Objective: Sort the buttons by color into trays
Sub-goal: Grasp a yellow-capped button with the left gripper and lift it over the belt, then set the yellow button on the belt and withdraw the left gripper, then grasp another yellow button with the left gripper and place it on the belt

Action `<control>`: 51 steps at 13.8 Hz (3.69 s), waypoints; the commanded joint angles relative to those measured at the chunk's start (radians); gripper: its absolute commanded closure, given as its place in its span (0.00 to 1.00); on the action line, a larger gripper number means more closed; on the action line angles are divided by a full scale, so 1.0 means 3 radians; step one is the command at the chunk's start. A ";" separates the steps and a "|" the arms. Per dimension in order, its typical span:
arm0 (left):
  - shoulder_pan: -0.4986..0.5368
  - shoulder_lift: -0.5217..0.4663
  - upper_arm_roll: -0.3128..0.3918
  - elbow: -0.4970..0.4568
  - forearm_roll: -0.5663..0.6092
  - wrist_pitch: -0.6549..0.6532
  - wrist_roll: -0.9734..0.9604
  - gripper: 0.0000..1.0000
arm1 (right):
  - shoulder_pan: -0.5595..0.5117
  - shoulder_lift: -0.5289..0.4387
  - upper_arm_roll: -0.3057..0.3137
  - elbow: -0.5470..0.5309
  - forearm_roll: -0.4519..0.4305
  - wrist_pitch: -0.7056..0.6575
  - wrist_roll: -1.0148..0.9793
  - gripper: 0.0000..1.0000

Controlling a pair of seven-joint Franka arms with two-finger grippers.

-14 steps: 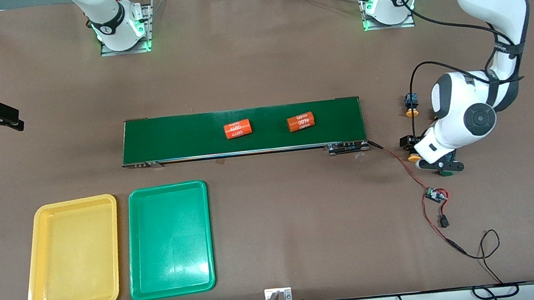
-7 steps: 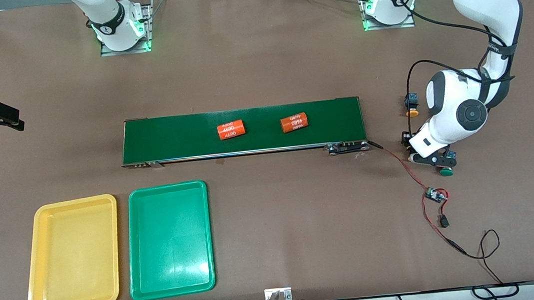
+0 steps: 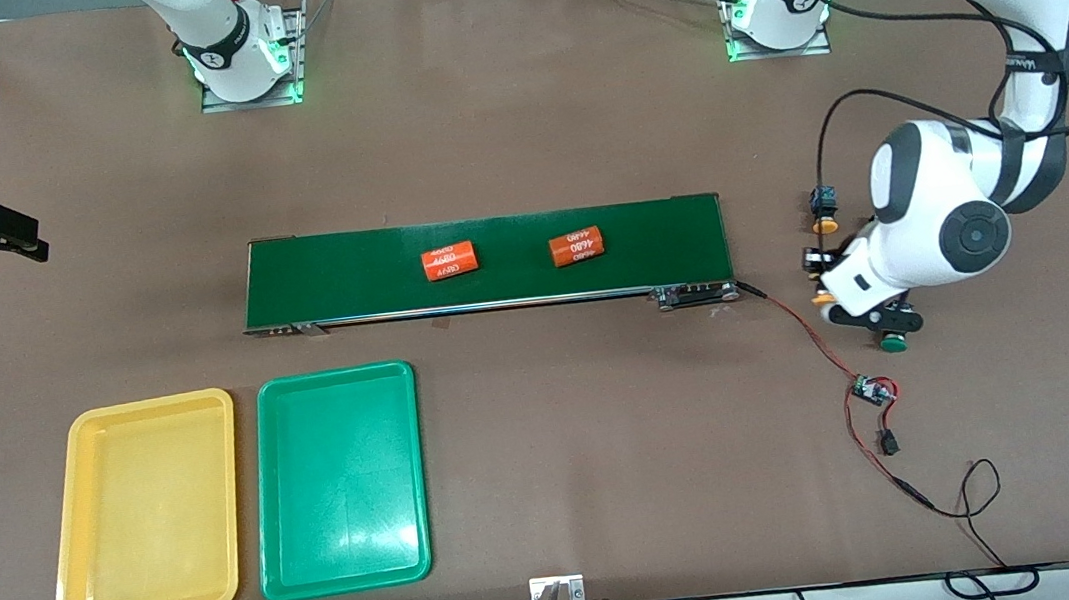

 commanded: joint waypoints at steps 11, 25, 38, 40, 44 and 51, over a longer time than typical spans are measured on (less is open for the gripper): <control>-0.0182 0.0190 -0.1198 -0.0340 -0.0077 0.0713 -0.1927 0.21 | -0.0022 -0.0005 0.0007 0.0008 0.0030 -0.0028 -0.0003 0.00; 0.0012 -0.0009 -0.0177 0.0162 0.0087 -0.0801 -0.1169 0.00 | -0.0017 0.0000 -0.0003 0.0044 0.0040 -0.0028 -0.0034 0.00; 0.0201 -0.0388 0.0034 -0.1300 0.0332 0.0302 -0.0128 0.00 | -0.0017 0.0000 -0.0003 0.0044 0.0040 -0.0023 -0.0024 0.00; 0.0222 -0.0388 0.0044 -0.1484 0.0337 0.0619 -0.0022 0.00 | -0.0022 0.0000 -0.0003 0.0044 0.0045 -0.0028 -0.0024 0.00; 0.0227 -0.0382 0.0060 -0.1485 0.0393 0.0631 0.0071 0.00 | -0.0017 0.0005 -0.0003 0.0044 0.0045 -0.0028 -0.0024 0.00; 0.0248 -0.0311 0.0111 -0.1551 0.0619 0.0819 0.0071 0.20 | -0.0002 0.0005 0.0002 0.0044 0.0045 -0.0033 -0.0024 0.00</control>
